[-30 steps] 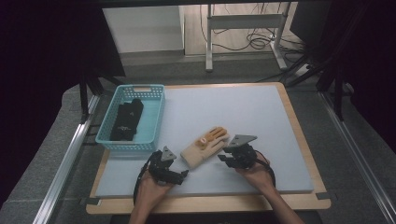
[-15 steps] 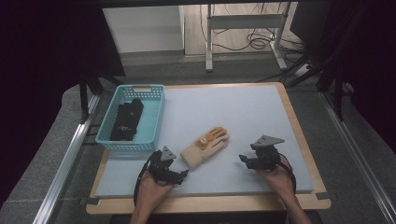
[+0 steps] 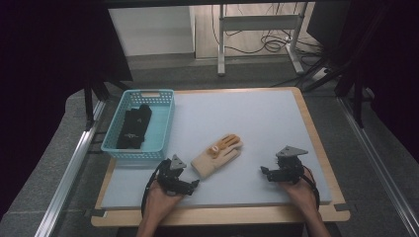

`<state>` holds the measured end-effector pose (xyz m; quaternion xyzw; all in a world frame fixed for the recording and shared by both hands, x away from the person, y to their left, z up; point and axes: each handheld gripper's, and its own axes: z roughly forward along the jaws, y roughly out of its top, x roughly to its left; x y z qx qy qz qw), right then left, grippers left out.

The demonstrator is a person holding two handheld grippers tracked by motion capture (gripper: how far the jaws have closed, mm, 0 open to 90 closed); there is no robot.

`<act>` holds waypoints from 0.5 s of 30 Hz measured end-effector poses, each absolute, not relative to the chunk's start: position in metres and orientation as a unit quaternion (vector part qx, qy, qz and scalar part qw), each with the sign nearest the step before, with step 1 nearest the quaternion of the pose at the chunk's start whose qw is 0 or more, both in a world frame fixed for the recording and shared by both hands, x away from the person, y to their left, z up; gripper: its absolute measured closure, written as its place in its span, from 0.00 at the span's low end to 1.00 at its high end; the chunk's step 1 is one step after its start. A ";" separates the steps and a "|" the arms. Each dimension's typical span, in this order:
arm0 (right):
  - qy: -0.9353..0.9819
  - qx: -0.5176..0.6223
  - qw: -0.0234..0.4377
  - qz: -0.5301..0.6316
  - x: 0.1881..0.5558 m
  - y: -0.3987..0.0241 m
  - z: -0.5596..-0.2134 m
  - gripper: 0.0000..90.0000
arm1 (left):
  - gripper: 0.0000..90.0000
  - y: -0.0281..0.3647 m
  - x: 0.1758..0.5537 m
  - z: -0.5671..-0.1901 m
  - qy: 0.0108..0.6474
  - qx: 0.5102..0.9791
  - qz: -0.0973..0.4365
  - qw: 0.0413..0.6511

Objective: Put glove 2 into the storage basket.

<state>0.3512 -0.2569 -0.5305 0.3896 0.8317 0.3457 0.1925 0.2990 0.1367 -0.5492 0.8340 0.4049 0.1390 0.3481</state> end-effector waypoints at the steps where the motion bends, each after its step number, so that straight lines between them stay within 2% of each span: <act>1: 0.831 0.391 0.190 0.348 0.351 -0.257 -0.531 0.17 | 0.02 0.137 0.299 -0.549 0.405 0.834 0.138 0.348; 9: 0.831 0.389 0.193 0.347 0.351 -0.257 -0.531 0.17 | 0.00 0.140 0.300 -0.548 0.390 0.841 0.127 0.353; 15: 0.831 0.389 0.194 0.347 0.351 -0.257 -0.531 0.17 | 0.00 0.142 0.307 -0.536 0.378 0.844 0.098 0.367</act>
